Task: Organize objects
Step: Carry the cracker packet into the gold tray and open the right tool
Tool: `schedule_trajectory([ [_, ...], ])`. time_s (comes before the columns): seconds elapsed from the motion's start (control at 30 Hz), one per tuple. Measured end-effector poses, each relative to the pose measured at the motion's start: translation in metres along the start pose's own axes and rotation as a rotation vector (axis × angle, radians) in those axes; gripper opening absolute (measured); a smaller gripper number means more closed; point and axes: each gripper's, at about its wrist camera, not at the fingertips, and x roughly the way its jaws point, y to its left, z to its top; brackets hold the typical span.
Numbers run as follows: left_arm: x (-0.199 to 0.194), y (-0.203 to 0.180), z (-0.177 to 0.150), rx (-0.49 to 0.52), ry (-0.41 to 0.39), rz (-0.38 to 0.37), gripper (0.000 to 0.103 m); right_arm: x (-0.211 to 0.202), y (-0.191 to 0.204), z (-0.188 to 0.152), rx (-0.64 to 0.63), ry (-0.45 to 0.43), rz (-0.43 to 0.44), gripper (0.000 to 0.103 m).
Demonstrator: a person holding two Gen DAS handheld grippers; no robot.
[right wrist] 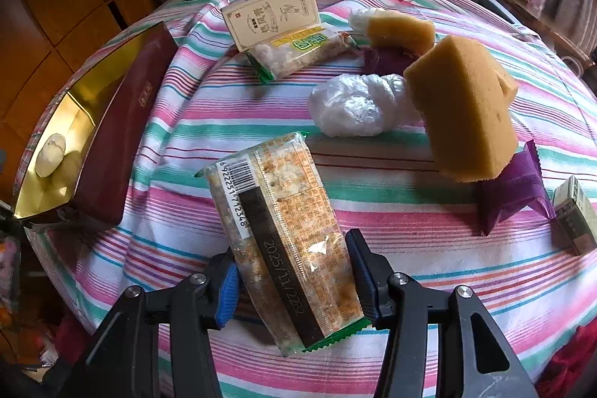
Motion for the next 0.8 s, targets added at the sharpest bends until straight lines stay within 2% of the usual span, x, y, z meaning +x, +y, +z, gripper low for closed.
schedule_trajectory([
  [0.23,0.001,-0.016,-0.013,0.039,0.023,-0.019,0.079,-0.001,0.014,-0.004,-0.002,-0.006,0.045,0.052],
  [0.4,-0.003,-0.018,-0.016,0.046,0.026,-0.005,0.079,-0.001,0.023,-0.003,-0.013,-0.007,0.057,0.052],
  [0.5,-0.008,-0.017,-0.016,0.052,0.019,0.014,0.079,-0.003,0.032,0.0,-0.008,-0.012,0.099,0.052],
  [0.63,-0.012,-0.014,-0.014,0.051,0.013,0.036,0.079,-0.015,0.059,0.015,-0.046,-0.052,0.147,0.052],
  [0.8,-0.016,-0.01,-0.013,0.055,0.008,0.054,0.079,-0.029,0.115,0.04,-0.151,-0.103,0.212,0.052],
])
